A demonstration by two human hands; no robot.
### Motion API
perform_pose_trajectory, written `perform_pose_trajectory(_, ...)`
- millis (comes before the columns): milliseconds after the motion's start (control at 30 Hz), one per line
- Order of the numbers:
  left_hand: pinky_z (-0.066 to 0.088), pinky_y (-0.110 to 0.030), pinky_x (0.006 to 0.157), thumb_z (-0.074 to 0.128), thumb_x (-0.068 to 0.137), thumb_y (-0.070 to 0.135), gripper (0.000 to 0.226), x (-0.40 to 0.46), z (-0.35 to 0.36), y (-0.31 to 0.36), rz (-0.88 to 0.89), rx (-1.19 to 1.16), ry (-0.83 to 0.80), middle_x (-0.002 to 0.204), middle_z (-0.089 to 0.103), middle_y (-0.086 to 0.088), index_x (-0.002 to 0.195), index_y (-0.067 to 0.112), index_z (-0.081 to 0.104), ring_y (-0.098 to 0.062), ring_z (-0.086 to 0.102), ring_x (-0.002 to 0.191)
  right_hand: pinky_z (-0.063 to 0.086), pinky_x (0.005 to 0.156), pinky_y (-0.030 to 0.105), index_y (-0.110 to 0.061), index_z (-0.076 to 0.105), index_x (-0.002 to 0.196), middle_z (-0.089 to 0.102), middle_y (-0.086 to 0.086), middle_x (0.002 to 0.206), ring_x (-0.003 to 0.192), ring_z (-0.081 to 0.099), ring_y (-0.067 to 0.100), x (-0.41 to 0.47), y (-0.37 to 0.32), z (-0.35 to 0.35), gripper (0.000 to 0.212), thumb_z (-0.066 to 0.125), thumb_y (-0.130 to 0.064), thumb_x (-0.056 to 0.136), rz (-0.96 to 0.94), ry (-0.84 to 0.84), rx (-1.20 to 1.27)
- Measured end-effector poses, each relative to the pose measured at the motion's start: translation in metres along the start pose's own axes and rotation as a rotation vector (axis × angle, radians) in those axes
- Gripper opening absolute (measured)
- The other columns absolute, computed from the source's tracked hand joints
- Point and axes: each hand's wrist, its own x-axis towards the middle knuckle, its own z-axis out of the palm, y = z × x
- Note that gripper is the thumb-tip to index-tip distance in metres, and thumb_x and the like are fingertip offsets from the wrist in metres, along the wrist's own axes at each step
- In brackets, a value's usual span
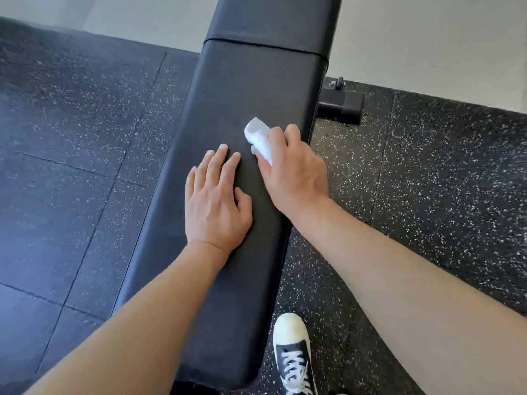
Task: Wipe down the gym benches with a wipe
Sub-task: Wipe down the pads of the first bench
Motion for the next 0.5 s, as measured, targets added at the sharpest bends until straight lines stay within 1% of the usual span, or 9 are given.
perform_pose_trajectory(133,0.024,-0.051,0.126,0.048,0.089,0.023,0.062,0.002,-0.003,0.002,-0.009,0.002,-0.027,0.166,0.040,-0.003,0.151,0.018,0.051,-0.028,0.033,0.155,0.031,0.053,0.038,-0.012,0.059,0.112,0.056,0.009,0.103,0.075,0.065,0.037,0.048,0.006,0.006,0.029,0.060,-0.039,0.101,-0.205,-0.048,-0.034)
perform_pose_trajectory(233,0.025,-0.053,0.126,0.051,0.088,0.021,0.063,0.002,-0.007,0.004,-0.017,-0.006,-0.044,0.166,0.040,-0.005,0.151,0.016,0.052,-0.029,0.033,0.155,0.030,0.053,0.038,-0.010,0.062,0.113,0.059,0.011,0.103,0.072,0.064,0.038,0.083,0.006,0.008,0.033,0.058,-0.041,0.103,-0.371,-0.064,-0.033)
perform_pose_trajectory(300,0.024,-0.052,0.126,0.054,0.088,0.019,0.064,0.003,-0.008,0.004,-0.015,-0.007,-0.047,0.166,0.039,-0.006,0.151,0.015,0.052,-0.030,0.033,0.155,0.033,0.054,0.039,-0.009,0.063,0.116,0.060,0.012,0.107,0.075,0.064,0.039,0.117,0.001,0.014,0.035,0.056,-0.041,0.103,-0.464,-0.075,-0.023)
perform_pose_trajectory(400,0.023,-0.053,0.127,0.054,0.087,0.020,0.065,0.003,-0.006,0.002,-0.008,-0.007,-0.058,0.167,0.038,-0.006,0.153,0.016,0.051,-0.030,0.031,0.156,0.045,0.058,0.044,-0.009,0.061,0.120,0.060,0.012,0.114,0.080,0.065,0.039,0.168,-0.008,0.028,0.037,0.053,-0.041,0.103,-0.568,-0.109,0.009)
perform_pose_trajectory(500,0.023,-0.054,0.127,0.051,0.087,0.022,0.067,0.005,-0.002,-0.003,-0.011,0.000,-0.083,0.168,0.035,-0.006,0.154,0.017,0.048,-0.030,0.028,0.157,0.042,0.057,0.041,-0.009,0.061,0.117,0.060,0.012,0.110,0.077,0.064,0.038,0.195,-0.016,0.038,0.036,0.056,-0.041,0.101,-0.648,-0.149,0.013)
